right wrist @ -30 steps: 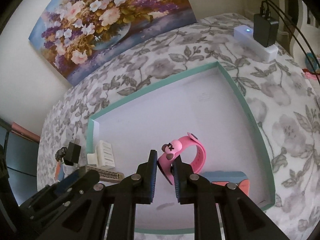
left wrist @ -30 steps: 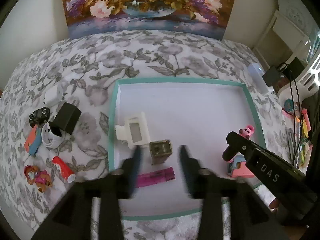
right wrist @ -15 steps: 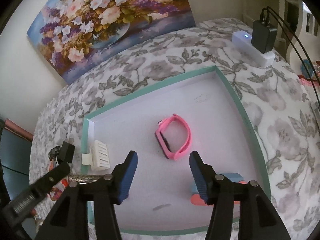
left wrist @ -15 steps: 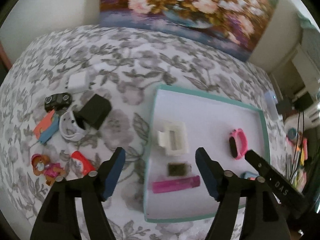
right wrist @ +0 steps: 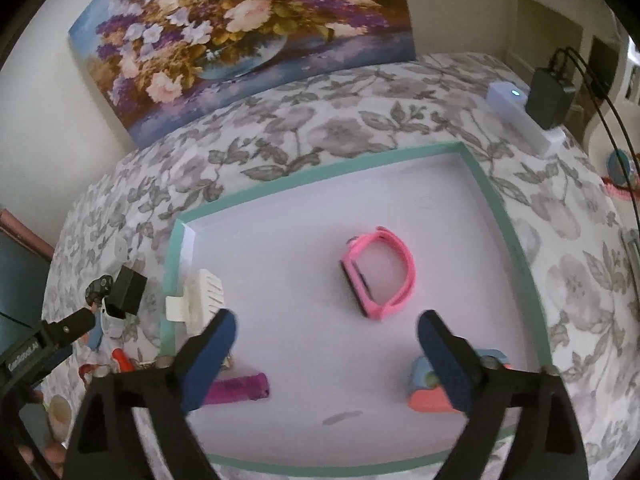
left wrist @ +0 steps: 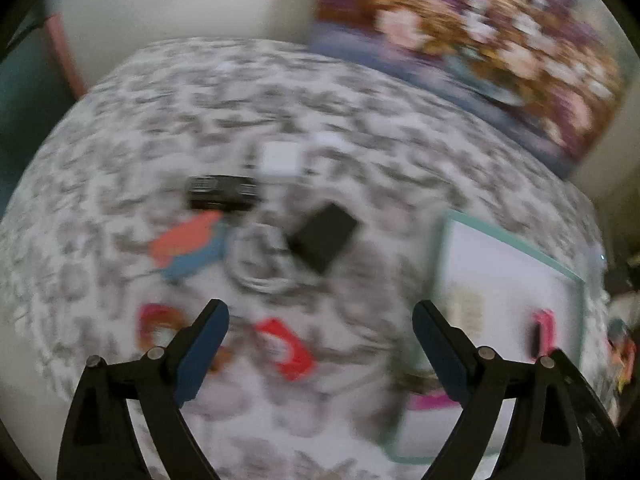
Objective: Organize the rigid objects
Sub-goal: 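Move both grippers back toward the remaining objects, then grasp the red bottle with the right gripper while the left gripper grasps the toy dog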
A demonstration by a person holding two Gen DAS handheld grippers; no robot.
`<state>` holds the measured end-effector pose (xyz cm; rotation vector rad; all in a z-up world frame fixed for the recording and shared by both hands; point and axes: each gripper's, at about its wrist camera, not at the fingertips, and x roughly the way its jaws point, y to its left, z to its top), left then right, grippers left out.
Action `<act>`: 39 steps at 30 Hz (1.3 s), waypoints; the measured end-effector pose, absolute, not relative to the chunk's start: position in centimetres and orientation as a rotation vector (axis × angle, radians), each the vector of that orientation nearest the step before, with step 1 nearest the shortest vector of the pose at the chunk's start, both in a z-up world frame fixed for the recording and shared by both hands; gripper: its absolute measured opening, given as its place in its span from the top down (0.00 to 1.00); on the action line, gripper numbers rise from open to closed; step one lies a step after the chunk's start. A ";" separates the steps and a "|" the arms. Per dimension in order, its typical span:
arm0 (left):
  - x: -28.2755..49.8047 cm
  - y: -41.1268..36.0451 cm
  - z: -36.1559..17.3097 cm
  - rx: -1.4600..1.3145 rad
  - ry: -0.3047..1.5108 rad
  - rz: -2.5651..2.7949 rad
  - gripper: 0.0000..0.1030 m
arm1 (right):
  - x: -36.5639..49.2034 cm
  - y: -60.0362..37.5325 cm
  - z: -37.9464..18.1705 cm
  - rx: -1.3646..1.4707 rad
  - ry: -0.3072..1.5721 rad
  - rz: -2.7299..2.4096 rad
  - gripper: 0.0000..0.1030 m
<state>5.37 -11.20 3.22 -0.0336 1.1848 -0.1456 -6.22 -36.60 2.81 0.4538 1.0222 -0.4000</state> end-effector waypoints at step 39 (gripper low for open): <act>7.6 2.5 -1.4 -0.194 1.340 0.091 0.09 | 3.2 -14.8 -1.2 0.182 1.175 0.054 0.26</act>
